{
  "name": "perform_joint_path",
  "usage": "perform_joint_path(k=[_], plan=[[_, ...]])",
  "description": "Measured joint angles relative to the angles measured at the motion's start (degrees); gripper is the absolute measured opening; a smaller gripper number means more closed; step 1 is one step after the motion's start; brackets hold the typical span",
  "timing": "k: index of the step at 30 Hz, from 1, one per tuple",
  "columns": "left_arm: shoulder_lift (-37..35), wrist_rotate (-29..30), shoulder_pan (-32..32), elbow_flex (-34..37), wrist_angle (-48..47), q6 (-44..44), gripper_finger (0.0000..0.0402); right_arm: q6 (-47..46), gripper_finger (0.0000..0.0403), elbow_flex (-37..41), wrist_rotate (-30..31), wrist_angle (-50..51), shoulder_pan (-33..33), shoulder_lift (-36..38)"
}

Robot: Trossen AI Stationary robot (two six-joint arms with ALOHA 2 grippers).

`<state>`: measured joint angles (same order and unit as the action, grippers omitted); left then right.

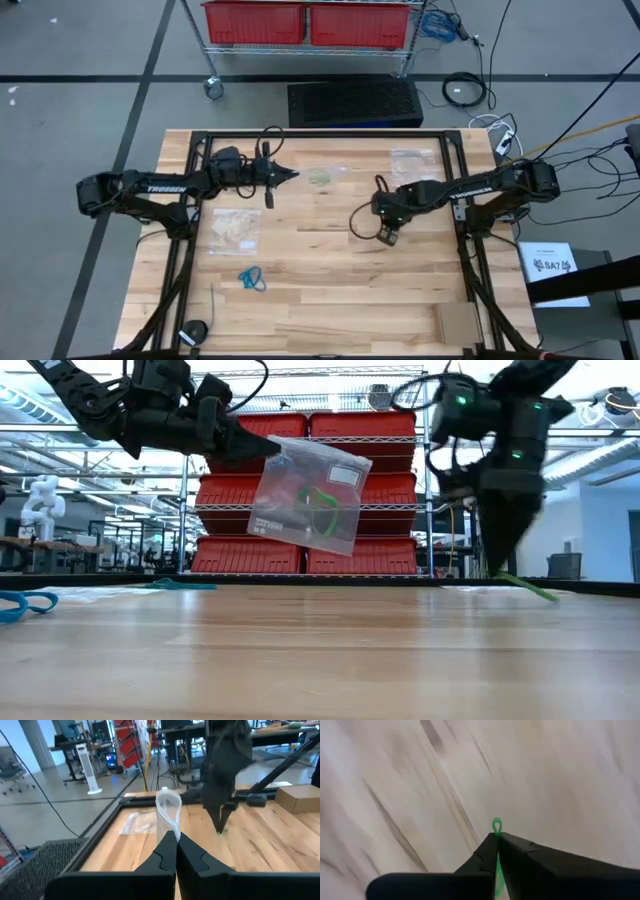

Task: Sort rubber bands
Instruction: Put the green rubber band into the transparent zip bag

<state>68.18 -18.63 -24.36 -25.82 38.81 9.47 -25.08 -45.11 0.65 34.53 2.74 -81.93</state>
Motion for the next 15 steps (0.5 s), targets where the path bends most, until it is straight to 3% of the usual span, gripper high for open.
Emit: perform_joint_path(k=[7,15], plan=[[0.04,-0.02,0.00,0.17,-1.16,-0.17,0.0000,7.23,0.0001,-10.53,4.07,-14.23,-0.02,0.07],[0.04,-0.49,0.66,0.20,-2.14,-0.15,0.0000,21.55,0.0000,-23.26,19.17,-19.18,0.28,-2.84]])
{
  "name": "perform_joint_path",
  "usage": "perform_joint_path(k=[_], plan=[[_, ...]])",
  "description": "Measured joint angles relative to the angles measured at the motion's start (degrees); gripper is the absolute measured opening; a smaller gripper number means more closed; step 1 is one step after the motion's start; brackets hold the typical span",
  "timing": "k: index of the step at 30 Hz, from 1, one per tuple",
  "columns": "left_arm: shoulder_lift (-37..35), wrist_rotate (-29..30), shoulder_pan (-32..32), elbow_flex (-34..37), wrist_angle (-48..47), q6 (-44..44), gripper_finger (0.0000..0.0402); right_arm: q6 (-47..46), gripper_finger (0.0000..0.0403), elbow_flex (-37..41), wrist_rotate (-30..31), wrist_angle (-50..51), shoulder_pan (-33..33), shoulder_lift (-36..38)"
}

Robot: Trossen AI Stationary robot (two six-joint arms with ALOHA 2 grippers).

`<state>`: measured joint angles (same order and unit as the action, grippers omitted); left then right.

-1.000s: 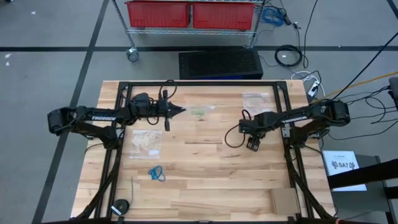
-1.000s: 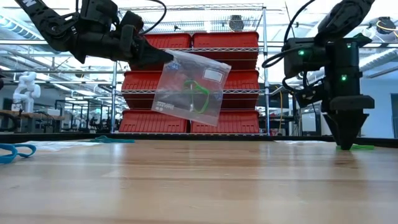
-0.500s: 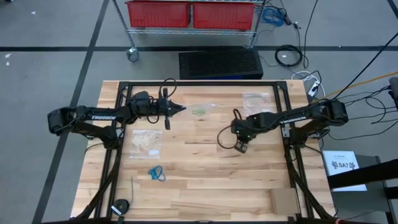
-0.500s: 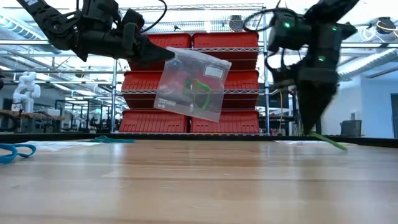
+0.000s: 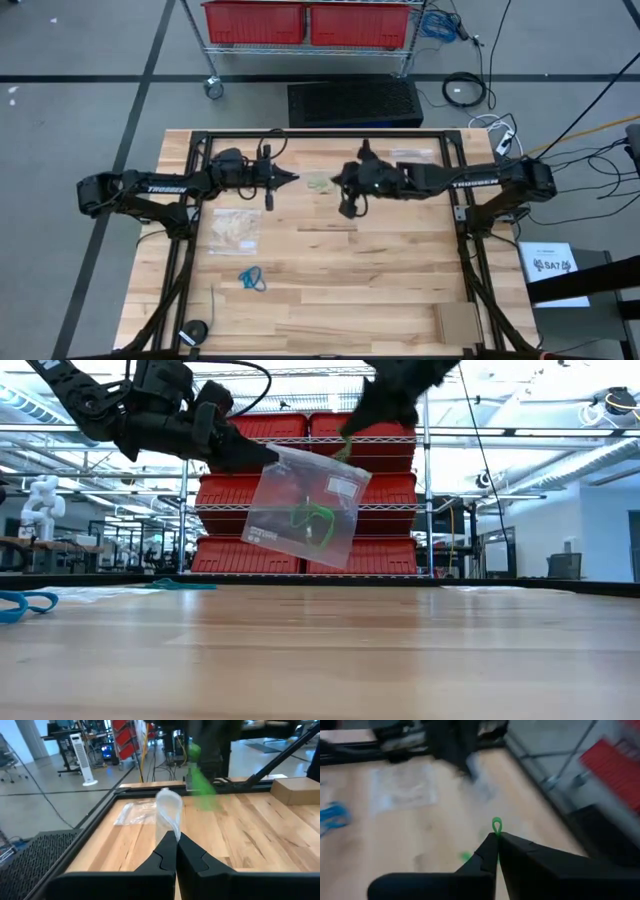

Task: Sort rubber bands
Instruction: Put the green rubber band into the transparent zip bag

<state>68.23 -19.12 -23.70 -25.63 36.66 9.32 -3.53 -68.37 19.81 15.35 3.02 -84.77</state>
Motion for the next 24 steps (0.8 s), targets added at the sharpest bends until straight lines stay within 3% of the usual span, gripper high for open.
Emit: perform_joint_path(k=[12,24], plan=[[0.02,-0.76,0.54,0.00,0.22,0.02,0.0000,12.76,0.0000,-11.85,2.89,-3.63,1.51,-11.01],[0.02,-0.73,0.54,0.02,-0.35,0.02,0.0000,14.30,0.0000,-14.96,3.96,-1.22,1.03,-11.36]])
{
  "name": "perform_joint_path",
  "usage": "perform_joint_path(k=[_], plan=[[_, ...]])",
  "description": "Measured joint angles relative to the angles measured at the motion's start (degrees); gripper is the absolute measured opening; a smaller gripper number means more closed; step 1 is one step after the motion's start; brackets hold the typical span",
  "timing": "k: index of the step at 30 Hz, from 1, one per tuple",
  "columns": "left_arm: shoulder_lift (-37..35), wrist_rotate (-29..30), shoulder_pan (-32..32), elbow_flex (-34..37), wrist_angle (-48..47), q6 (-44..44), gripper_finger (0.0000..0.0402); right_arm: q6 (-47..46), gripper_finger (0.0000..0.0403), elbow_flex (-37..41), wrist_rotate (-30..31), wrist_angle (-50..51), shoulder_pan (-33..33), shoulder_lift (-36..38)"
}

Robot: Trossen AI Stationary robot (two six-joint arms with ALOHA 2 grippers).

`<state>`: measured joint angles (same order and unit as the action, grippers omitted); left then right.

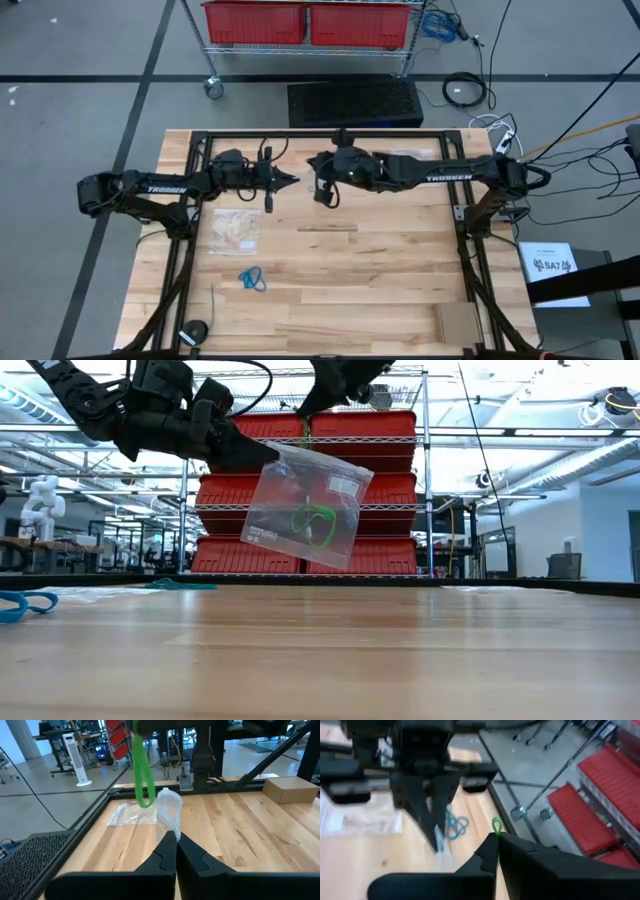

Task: Sort rubber bands
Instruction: Put the green rubber band into the transparent zip bag

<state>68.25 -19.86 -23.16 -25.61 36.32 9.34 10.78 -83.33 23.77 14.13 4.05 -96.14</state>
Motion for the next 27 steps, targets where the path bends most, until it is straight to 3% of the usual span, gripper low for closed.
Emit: perform_joint_path(k=[6,16,27], plan=[[0.00,0.04,0.00,0.00,0.00,0.00,0.0000,-4.37,0.0000,0.02,0.03,4.92,-1.17,-0.09],[0.02,0.39,-0.01,0.00,0.02,-0.02,0.0000,-2.27,0.0000,0.02,6.25,2.62,-3.94,-0.11],[0.02,0.39,0.00,0.00,0.02,-0.02,0.0000,-2.13,0.0000,0.02,6.07,1.40,-4.56,-0.11]])
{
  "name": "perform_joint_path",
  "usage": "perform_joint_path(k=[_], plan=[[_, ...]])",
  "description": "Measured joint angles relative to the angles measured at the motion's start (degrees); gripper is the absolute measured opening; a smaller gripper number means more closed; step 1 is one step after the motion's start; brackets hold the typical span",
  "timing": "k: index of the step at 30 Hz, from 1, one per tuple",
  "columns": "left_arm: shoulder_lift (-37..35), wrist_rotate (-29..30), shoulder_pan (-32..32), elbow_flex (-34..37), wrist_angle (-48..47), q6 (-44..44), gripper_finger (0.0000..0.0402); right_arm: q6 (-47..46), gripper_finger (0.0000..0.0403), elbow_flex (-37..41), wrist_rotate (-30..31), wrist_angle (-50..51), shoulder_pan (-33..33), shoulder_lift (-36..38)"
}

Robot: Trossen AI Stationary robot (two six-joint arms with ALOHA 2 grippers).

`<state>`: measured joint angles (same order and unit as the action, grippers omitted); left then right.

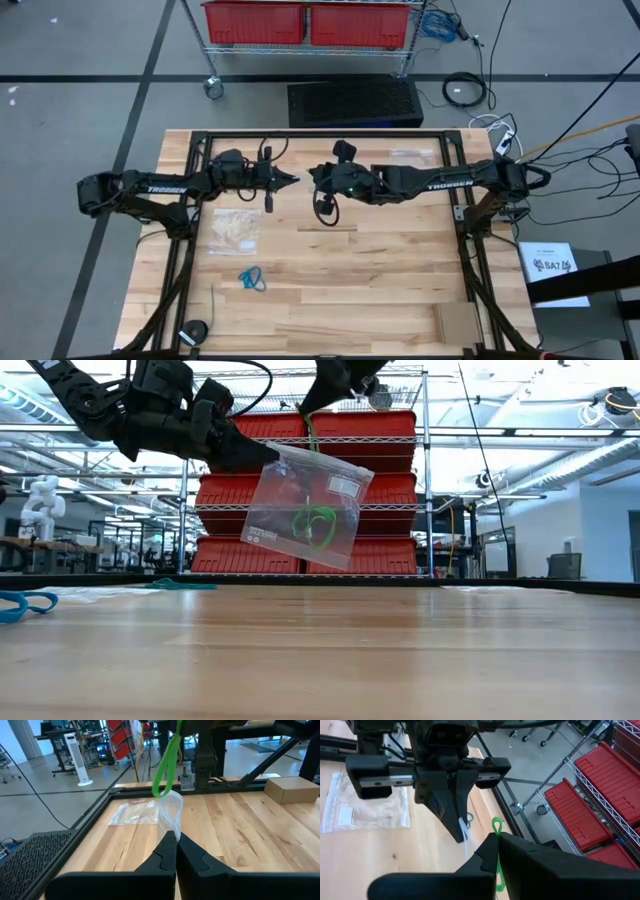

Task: Sort rubber bands
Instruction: Put the green rubber band into the transparent zip bag

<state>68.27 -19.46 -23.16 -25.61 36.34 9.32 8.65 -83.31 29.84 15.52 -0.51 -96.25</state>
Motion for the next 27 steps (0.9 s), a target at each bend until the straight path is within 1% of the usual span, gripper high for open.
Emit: perform_joint_path(k=[9,16,23,27], plan=[[0.00,0.04,-0.02,0.00,-0.48,0.00,0.0000,-0.11,0.0000,-0.92,0.12,0.59,-0.51,0.02],[0.00,0.07,0.00,0.00,-0.47,0.02,0.0000,-0.65,0.0000,-0.92,0.23,3.43,0.08,-0.02],[0.00,0.11,0.00,0.00,-0.46,0.02,0.0000,1.67,0.0000,-0.92,2.01,2.57,0.09,-0.02],[0.00,0.11,0.00,0.00,-0.46,0.04,0.0000,1.70,0.0000,-0.92,2.02,2.26,0.08,-0.02]])
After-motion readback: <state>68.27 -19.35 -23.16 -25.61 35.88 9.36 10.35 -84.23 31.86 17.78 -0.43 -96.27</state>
